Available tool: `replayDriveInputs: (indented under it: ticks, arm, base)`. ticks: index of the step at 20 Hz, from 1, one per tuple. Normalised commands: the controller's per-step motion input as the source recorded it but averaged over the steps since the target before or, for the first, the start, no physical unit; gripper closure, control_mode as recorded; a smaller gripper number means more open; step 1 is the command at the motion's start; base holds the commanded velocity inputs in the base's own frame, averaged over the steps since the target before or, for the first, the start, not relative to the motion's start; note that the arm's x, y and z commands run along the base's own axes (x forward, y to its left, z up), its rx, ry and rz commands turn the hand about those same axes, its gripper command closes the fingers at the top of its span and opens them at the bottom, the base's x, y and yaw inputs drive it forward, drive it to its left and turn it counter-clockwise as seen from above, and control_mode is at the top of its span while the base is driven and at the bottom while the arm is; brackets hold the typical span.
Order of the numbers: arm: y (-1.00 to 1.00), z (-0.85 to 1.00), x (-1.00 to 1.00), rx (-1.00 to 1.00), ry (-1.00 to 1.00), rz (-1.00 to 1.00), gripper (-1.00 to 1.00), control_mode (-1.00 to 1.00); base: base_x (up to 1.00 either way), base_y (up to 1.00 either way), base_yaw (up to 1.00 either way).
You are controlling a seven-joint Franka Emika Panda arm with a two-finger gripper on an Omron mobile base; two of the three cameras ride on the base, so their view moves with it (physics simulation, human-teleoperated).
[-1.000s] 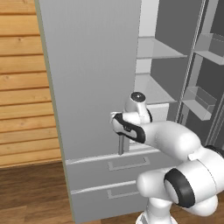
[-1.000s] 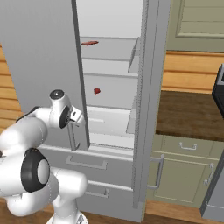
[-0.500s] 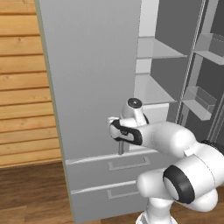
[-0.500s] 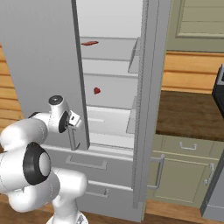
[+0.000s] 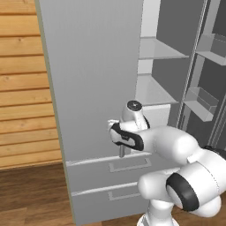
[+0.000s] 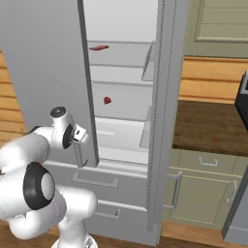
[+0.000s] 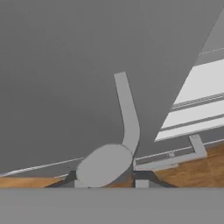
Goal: Take the strawberry from the fridge and place it on top of the pancake, located on the dining counter.
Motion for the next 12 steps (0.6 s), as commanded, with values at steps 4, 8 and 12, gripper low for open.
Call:
replayDriveInputs:
  ticks: [4, 8, 12]
  arm:
    - [0.34, -0.21, -0.76, -0.01, 0.01, -0.22, 1.0, -1.0]
    - [0.52, -0.19, -0.84, -0.02, 0.03, -0.33, 1.0, -1.0]
    - [0.71, -0.16, -0.75, -0.1, 0.02, -0.36, 1.0, -1.0]
  base:
    - [0.0, 0.0, 0.0]
    - [0.0, 0.0, 0.0]
    - [0.0, 0.0, 0.0]
